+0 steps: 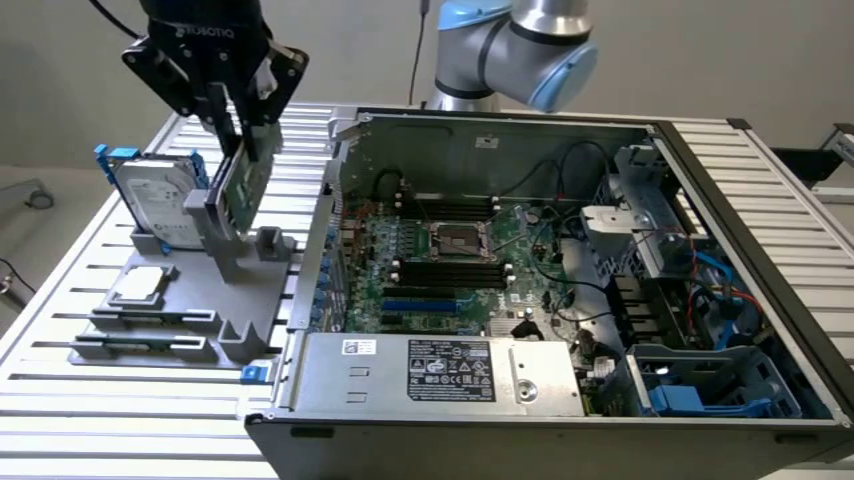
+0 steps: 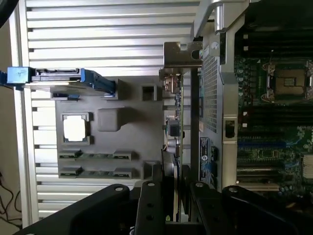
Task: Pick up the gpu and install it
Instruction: 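Pick up the gpu and move the gpu toward the slot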
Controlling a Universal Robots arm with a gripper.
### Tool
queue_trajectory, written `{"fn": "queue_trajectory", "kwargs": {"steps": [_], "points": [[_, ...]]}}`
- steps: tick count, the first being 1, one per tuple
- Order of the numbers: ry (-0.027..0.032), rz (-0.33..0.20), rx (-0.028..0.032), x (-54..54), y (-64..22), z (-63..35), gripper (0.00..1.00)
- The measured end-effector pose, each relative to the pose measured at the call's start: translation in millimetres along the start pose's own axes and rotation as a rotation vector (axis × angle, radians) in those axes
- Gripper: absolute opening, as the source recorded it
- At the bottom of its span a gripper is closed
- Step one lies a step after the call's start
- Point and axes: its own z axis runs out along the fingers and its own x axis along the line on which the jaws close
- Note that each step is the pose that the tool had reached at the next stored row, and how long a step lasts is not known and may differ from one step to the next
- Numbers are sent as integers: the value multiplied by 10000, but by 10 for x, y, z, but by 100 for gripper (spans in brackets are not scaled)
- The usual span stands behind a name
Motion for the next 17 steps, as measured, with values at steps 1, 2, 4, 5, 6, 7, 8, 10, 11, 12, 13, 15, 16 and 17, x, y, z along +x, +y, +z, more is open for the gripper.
{"fn": "queue_trajectory", "kwargs": {"steps": [1,2,4,5,6,7,8,10,11,12,13,15,16,17], "points": [[2,1,-3,-43,-3,-39,26],[7,0,-3,-88,-5,-73,26],[15,0,-3,-178,-10,-123,26],[18,1,-4,-222,-13,-139,26],[23,0,-3,-267,-16,-148,26],[25,0,-2,-316,-21,-153,26],[26,1,-2,-361,-25,-156,26],[27,1,-3,-450,-32,-159,26],[27,0,-3,-496,-36,-161,26],[27,0,-2,-541,-39,-163,26],[27,1,-3,-586,-41,-164,26],[27,0,-2,-680,-43,-165,26],[26,0,-4,-725,-43,-163,26],[27,1,-3,-770,-42,-160,26]]}}
